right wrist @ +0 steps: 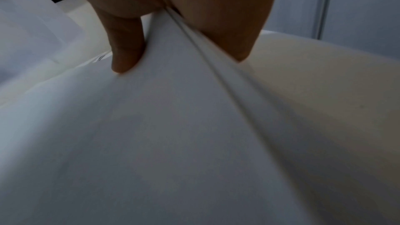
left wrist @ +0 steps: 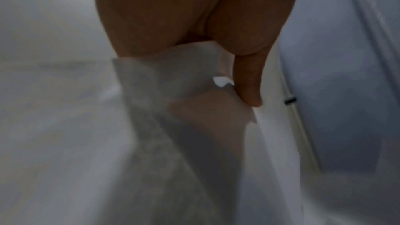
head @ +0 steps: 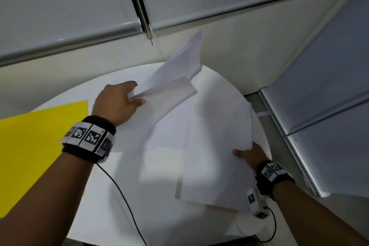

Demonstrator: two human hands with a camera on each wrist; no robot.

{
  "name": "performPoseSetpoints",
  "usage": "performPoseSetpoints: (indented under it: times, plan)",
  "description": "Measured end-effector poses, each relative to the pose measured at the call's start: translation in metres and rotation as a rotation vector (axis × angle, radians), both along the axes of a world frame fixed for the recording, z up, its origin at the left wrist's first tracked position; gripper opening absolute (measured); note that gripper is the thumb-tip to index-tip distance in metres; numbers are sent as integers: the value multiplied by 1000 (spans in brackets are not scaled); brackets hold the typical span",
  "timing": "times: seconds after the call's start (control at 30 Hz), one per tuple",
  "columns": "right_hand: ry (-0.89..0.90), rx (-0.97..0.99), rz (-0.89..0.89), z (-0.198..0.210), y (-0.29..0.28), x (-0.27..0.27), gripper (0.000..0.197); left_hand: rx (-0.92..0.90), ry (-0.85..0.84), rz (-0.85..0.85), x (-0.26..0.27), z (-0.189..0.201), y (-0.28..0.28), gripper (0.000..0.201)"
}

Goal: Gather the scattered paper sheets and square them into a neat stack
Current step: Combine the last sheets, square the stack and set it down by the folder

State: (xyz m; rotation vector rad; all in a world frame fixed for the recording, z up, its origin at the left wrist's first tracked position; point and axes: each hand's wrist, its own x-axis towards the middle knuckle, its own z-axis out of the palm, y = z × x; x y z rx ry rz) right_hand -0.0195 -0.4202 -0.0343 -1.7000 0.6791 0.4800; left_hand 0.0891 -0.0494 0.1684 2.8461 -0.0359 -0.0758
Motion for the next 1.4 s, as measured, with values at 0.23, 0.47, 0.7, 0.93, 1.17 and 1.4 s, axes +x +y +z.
performPoseSetpoints:
  times: [0.23,0.47,0.7,0.93,1.17,1.4]
  plan:
    - [26,-32,6,3,-1,0,50,-1231,51,90,-45,57,-33,21]
    - [-1,5,-1,9,0,-1,35,-913,479,253,-72,-87,-63,28]
    - [35,226,-238,11,-2,-6,51,-482,562,285,-96,-153,-89,63]
    - [37,208,-129,7,-7,-8,84,-357,438,206,-96,-159,-112,41]
    - [-79,73,-15,33,-12,-6,54,-205,453,131,-89,-165,-125,59]
    - [-398,202,-33,129,-12,23,42,-1312,335,214,-46,-83,-113,66]
